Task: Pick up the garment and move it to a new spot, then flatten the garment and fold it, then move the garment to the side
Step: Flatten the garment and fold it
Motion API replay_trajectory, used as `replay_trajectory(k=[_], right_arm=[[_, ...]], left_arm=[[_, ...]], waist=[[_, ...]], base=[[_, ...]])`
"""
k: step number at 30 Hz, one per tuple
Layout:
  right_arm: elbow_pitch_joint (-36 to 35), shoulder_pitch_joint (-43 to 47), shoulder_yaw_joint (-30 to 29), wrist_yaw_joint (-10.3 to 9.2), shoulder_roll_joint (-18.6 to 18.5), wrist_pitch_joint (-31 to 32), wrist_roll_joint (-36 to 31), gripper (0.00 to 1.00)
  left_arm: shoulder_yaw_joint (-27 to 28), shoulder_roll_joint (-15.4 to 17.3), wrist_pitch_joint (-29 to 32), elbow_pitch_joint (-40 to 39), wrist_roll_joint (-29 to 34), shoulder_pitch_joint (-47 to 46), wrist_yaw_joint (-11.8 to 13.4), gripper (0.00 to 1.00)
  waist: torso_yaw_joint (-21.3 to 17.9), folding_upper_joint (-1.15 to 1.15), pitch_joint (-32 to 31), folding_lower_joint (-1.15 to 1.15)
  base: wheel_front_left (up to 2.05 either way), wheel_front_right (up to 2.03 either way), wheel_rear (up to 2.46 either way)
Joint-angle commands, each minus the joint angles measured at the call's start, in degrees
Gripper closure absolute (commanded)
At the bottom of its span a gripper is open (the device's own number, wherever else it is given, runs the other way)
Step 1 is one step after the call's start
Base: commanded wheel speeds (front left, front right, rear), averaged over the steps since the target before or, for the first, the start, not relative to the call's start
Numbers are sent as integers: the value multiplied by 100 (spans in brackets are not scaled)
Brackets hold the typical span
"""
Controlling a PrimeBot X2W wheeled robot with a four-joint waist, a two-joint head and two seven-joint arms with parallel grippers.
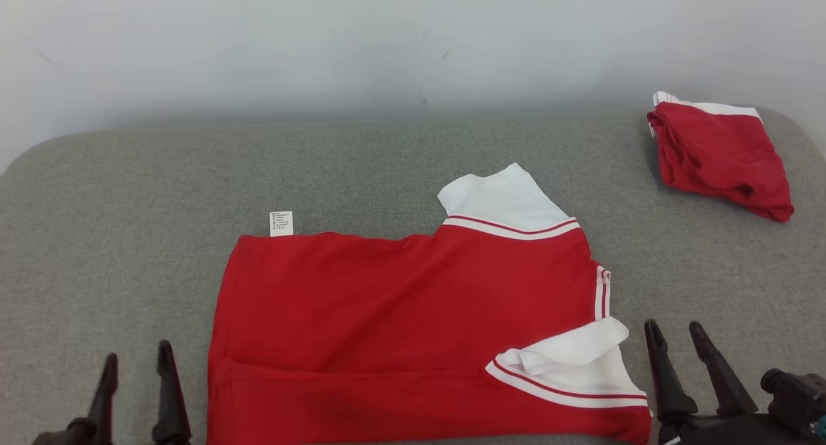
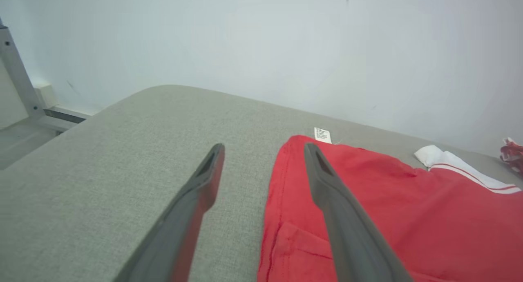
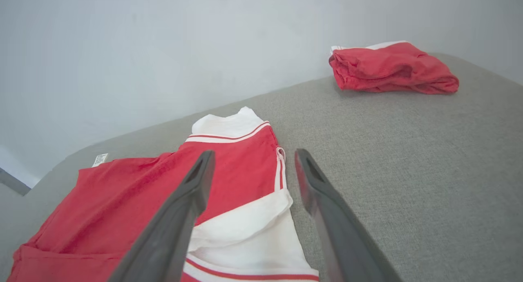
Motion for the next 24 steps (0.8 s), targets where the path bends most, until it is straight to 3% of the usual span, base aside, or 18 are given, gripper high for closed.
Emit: replay_trajectory(k=[1, 10, 14, 24], right_arm=[[15, -47, 32, -13, 52, -82, -38, 0], [290, -314, 354, -13, 113, -919, -548, 0], [543, -417, 518, -13, 104, -1273, -862, 0], [990, -615, 584, -13, 241, -1541, -1236, 0]], left_arm=[[65, -3, -15, -86, 163, 103, 11, 0], [270, -12, -17, -247, 1365, 245, 84, 0], [356, -122, -17, -221, 1463, 212, 87, 0], [236, -24, 61, -199, 1476, 193, -105, 0]], waist=[[30, 0, -35, 0], [138, 0, -131, 0], [165, 0, -141, 0], [236, 0, -205, 0]], base=[[0, 0, 0], [0, 0, 0], [0, 0, 0], [0, 0, 0]])
